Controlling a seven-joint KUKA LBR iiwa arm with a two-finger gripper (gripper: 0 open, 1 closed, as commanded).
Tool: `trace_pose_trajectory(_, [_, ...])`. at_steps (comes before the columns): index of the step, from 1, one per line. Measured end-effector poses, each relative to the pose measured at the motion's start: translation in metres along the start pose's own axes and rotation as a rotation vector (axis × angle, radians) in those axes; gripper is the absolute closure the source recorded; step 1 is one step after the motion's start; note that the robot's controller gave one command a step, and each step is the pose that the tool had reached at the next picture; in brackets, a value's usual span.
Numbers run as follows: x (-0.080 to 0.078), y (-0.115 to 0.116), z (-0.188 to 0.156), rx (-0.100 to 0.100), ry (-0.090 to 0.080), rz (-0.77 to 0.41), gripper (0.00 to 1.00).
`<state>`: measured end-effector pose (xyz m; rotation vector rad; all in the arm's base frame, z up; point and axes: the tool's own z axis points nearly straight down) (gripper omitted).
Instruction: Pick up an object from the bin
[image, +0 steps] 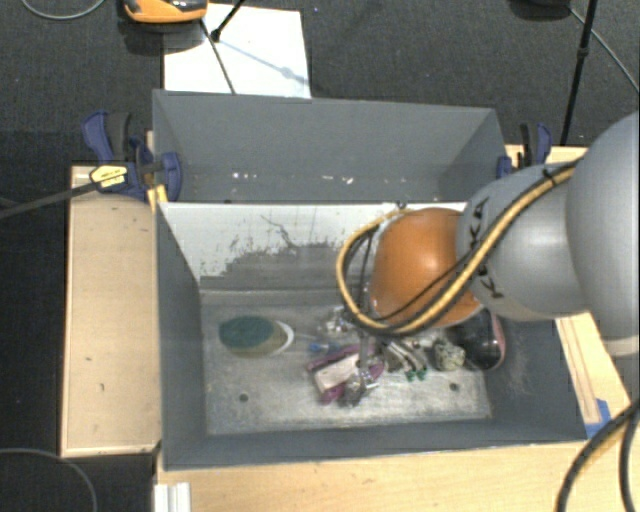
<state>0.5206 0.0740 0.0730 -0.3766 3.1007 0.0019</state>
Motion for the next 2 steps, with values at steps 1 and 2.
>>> trace_pose_trajectory(1, [0.000,0.002,-0.002,-0.002,0.001,0.004,1.00])
trace_pose_trajectory(2, [0.005,-0.006,-0.139,0.000,0.009,-0.045,1.00])
